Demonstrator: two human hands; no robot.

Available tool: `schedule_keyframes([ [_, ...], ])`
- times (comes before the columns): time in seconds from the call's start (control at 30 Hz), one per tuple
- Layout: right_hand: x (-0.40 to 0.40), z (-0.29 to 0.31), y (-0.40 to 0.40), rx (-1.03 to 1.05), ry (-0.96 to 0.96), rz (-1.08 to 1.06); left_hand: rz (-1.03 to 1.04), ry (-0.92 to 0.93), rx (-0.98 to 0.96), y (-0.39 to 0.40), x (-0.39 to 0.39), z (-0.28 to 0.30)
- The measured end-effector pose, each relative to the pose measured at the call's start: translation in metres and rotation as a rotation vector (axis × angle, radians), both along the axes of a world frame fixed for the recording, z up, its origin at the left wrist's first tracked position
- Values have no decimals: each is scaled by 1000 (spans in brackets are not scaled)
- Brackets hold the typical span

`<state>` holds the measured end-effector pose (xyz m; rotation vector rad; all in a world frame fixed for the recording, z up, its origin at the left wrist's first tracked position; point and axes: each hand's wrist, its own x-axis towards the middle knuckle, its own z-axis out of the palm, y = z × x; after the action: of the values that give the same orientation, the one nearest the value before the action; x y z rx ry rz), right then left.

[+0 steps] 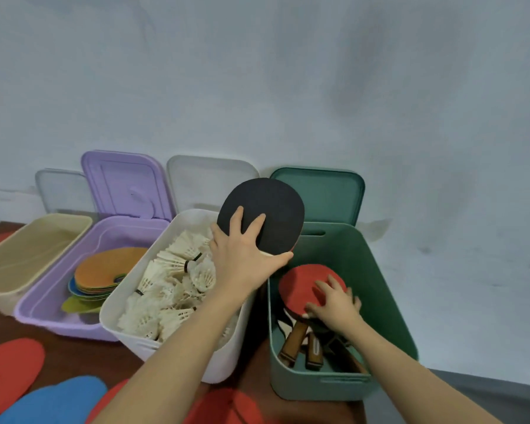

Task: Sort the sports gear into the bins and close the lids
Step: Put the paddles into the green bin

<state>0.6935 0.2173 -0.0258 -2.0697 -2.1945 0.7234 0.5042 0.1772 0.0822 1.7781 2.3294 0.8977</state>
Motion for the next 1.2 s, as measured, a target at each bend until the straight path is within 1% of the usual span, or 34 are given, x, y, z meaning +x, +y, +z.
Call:
schedule_keyframes([
  [0.07, 7, 3, 0, 42, 78, 9, -16, -9, -4, 1, 7, 0],
  [0.13, 15, 15, -2, 253, 193, 14, -42, -33, -22, 4, 20, 1],
  [0.23, 31, 43, -5, 609, 376, -60, -97, -99, -72, 9, 49, -3],
  [0.3, 45, 57, -4, 715, 385, -80, -147, -130, -99, 14, 68, -10],
  [0.37, 57, 63, -3, 728, 291, -28, -177, -117, -137, 18, 81, -21],
  [0.4, 62, 63, -2, 701, 237, -2, -181, -115, -161, 20, 85, -27],
  [0.57, 68, 51, 0, 515, -20, 126, -169, -96, -277, 21, 97, -61],
  [0.67, 67, 44, 1, 403, -161, 213, -178, -129, -378, 20, 97, -82],
  [0.73, 68, 43, 1, 400, -217, 270, -228, -85, -479, 21, 94, -94],
  [0.77, 68, 43, 1, 406, -230, 283, -257, -44, -496, 21, 93, -98],
  [0.8, 68, 43, 0, 410, -232, 287, -279, -20, -475, 21, 92, -98],
  [0.9, 63, 44, -5, 418, -201, 298, -321, -2, -305, 19, 91, -87],
  [0.97, 58, 45, -11, 440, -171, 312, -337, 52, -210, 13, 86, -75],
  [1.1, 48, 50, -22, 541, -81, 366, -320, 160, -74, -5, 63, -56],
  [1.2, 33, 53, -29, 615, -33, 390, -307, 251, -11, -21, 38, -45],
])
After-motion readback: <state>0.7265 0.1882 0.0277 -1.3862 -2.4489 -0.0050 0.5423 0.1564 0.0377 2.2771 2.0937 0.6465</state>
